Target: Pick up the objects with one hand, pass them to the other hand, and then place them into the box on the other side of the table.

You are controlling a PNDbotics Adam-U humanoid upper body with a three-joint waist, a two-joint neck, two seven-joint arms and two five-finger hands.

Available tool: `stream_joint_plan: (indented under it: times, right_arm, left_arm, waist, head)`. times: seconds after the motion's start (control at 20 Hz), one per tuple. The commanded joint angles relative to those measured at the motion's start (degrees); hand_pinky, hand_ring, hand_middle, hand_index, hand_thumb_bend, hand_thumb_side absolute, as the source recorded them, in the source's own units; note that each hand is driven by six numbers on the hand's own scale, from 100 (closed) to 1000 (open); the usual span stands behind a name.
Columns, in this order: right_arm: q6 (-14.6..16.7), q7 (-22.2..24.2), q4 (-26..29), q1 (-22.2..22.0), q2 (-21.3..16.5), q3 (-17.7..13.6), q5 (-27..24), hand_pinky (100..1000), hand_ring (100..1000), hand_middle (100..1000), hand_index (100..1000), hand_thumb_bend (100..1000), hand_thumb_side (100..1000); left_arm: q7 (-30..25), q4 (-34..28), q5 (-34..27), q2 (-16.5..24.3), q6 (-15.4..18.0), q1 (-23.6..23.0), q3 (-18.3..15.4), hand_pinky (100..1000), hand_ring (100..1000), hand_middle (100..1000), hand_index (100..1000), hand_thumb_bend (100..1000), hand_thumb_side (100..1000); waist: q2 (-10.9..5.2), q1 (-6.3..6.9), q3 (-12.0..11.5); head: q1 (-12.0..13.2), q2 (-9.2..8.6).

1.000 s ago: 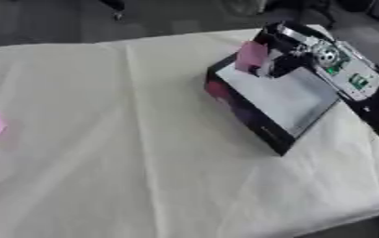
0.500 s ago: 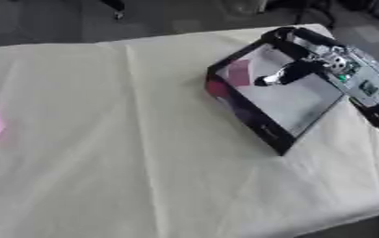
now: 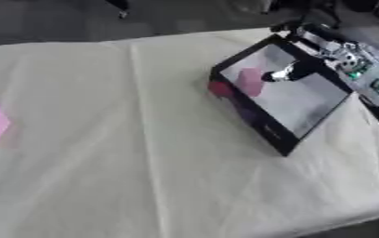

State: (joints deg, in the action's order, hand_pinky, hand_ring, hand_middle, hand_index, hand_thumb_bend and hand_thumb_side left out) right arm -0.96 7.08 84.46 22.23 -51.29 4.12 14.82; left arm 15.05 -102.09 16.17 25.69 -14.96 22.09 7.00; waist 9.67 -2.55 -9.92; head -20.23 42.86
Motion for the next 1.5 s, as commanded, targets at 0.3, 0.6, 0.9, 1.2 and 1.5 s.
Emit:
stream_joint_plan:
  times: [0.3,0.6,0.9,1.2,1.5]
  right_arm:
    - [-3.61,-6.59,8.07,2.02,-0.38,-2.04,-23.54,830,698,871,851,184,251]
    - [-4.12,-7.06,10.81,2.05,0.0,-3.44,-32.84,826,697,882,872,441,183]
    - [-4.41,-6.62,12.58,2.81,0.23,-3.63,-34.39,824,690,878,867,483,163]
    - [-4.83,-6.78,14.58,3.28,-0.1,-3.49,-35.41,824,688,875,866,479,158]
    - [-5.32,-6.91,15.17,3.08,-0.81,-3.45,-35.3,824,686,873,865,474,161]
  left_arm:
    - [-2.92,0.72,-0.56,5.78,-3.33,1.93,-2.71,798,665,674,765,555,520]
    - [-11.71,5.51,0.17,13.08,-6.64,5.21,-4.36,826,701,705,790,580,504]
    - [-26.09,13.4,-0.69,20.58,-7.11,10.88,-2.87,845,737,726,808,623,471]
    - [-36.64,21.66,-0.81,25.92,-6.04,14.01,-0.93,867,773,748,825,702,459]
    - [-46.91,21.78,-4.04,32.9,-7.86,12.52,2.66,901,815,769,845,769,458]
  waist:
    - [-0.97,1.3,-0.66]
    - [-0.83,1.51,-1.16]
    - [-0.91,1.86,-1.19]
    - [-0.91,2.42,-0.9]
    - [-0.83,3.16,-1.07]
  head:
    - [6.57,0.32]
    - [9.38,0.57]
    - [12.69,0.17]
    - [14.93,0.08]
    - [15.33,0.59]
